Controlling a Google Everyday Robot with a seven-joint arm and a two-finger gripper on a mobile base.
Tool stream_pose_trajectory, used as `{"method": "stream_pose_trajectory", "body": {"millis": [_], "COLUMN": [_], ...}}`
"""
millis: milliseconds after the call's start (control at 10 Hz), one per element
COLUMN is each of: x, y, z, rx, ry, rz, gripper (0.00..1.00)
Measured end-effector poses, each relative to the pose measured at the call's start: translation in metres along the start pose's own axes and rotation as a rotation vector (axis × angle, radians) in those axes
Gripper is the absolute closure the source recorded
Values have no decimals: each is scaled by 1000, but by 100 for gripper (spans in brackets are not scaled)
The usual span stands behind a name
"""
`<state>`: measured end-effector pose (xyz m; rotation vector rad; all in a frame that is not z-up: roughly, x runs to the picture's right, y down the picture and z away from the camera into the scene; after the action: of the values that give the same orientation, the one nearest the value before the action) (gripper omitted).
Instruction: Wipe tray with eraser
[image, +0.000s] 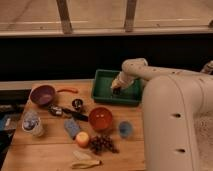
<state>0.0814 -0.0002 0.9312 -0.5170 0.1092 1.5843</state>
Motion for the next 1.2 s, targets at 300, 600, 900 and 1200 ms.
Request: {"method": "stream_pose_trajectory", "body": {"millis": [300, 600, 900, 1200], "x": [23, 30, 8, -17], "y": [0, -40, -69, -95], "z": [-11, -29, -27, -12], "rx": [10, 69, 139, 177], "ry": [11, -1, -4, -8], "rz": [12, 72, 123, 159], "gripper": [100, 100, 100, 100]}}
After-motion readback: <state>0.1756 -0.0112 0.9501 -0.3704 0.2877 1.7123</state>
